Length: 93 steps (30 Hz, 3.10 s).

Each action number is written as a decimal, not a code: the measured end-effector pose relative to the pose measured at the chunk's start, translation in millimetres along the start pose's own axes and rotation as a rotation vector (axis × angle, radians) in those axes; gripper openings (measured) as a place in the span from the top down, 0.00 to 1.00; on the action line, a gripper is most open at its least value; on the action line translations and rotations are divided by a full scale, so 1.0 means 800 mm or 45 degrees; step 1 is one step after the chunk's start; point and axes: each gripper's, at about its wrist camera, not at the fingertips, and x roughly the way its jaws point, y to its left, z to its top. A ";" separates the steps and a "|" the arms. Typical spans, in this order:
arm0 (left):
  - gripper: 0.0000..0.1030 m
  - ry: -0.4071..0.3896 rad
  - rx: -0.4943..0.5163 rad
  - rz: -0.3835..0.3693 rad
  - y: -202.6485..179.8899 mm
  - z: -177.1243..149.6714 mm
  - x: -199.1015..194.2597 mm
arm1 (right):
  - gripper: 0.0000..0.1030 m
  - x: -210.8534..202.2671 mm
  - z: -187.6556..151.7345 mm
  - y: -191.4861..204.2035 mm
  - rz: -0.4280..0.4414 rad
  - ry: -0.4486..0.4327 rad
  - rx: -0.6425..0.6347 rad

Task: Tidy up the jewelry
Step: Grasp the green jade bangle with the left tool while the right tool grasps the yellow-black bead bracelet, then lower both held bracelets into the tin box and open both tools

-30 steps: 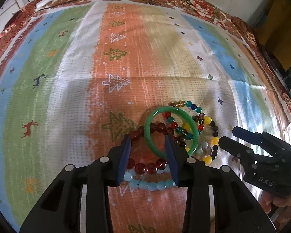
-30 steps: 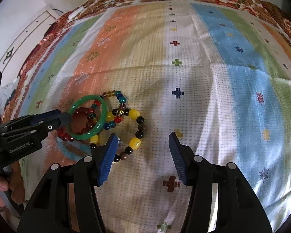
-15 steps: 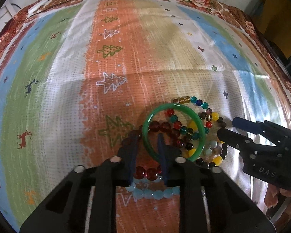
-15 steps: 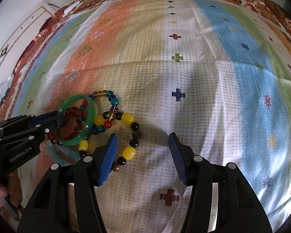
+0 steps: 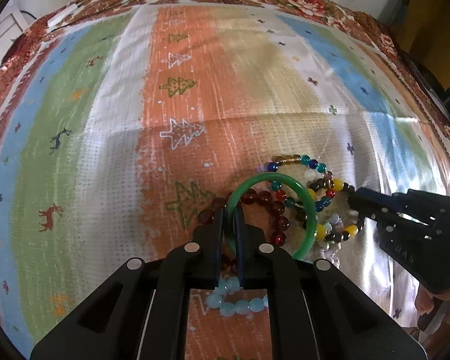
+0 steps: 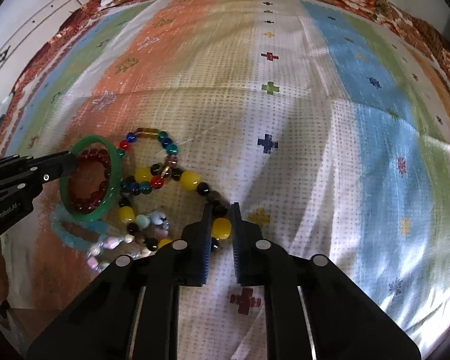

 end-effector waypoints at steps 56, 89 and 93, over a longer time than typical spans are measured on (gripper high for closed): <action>0.91 -0.201 -0.060 0.040 -0.017 -0.043 -0.131 | 0.88 -0.186 -0.046 0.050 0.105 -0.340 -0.088; 0.91 -0.315 -0.007 -0.034 -0.051 -0.128 -0.209 | 0.88 -0.241 -0.121 0.088 0.152 -0.409 -0.215; 0.91 -0.320 0.010 -0.027 -0.056 -0.137 -0.212 | 0.88 -0.238 -0.129 0.091 0.153 -0.392 -0.223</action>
